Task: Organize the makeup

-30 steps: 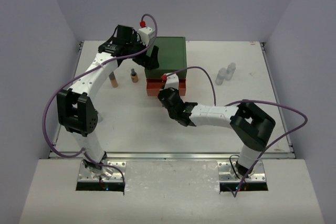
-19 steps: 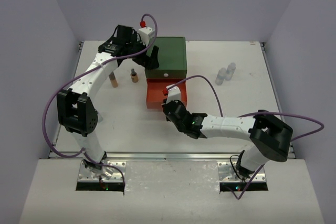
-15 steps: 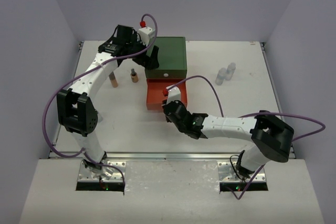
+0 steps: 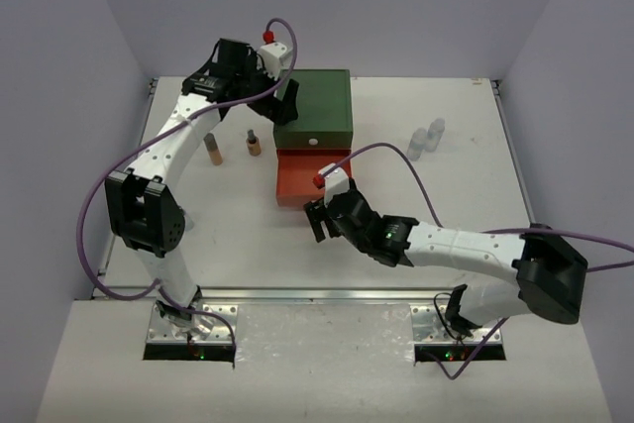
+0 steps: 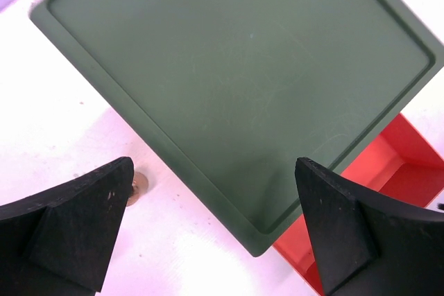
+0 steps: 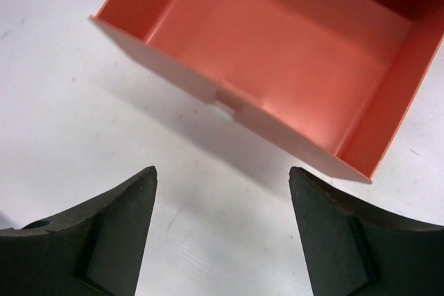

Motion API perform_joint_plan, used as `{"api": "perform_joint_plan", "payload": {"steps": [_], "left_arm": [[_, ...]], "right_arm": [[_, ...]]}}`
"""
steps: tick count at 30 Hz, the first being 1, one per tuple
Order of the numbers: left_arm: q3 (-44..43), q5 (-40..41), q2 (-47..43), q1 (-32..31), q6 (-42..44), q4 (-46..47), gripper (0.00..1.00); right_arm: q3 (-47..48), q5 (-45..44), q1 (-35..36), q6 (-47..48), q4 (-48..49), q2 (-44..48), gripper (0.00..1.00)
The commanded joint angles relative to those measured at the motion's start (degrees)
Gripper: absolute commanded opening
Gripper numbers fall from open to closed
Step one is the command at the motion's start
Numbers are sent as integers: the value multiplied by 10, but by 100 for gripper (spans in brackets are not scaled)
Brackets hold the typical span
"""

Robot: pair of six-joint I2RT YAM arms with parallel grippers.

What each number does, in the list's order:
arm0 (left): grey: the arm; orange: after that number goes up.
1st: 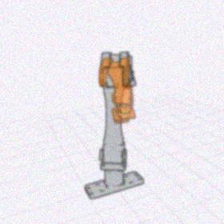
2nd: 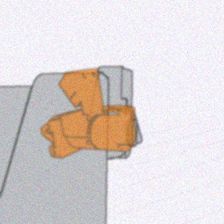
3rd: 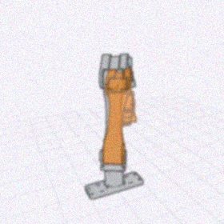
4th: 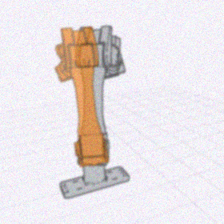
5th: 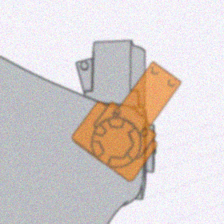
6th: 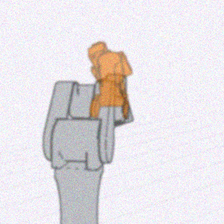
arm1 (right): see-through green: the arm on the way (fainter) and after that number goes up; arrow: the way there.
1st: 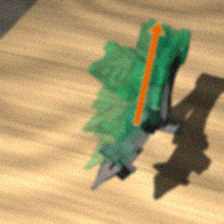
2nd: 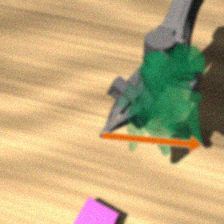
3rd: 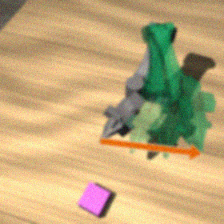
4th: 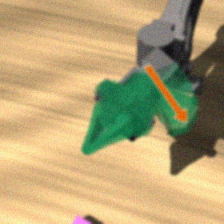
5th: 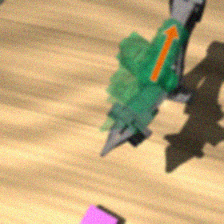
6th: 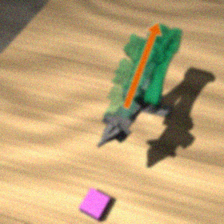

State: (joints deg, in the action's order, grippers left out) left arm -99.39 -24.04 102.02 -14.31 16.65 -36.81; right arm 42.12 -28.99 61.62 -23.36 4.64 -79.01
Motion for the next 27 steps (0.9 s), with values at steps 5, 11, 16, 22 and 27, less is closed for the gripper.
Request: {"api": "perform_joint_plan", "payload": {"steps": [5,11,16,22,27], "left_arm": [[-77,37,-46,-4,34,-9,100],[-77,88,-133,19,109,-78,100],[-93,110,-171,64,167,-220,100],[2,164,-221,134,226,-389,100],[189,304,-251,139,267,-389,100]], "right_arm": [[-33,149,-1,85,-93,123,81],[-19,213,-1,62,-181,190,85],[-30,227,-2,18,-194,239,87],[-17,192,-2,33,-204,261,88],[12,177,-3,92,-194,216,90]]}}
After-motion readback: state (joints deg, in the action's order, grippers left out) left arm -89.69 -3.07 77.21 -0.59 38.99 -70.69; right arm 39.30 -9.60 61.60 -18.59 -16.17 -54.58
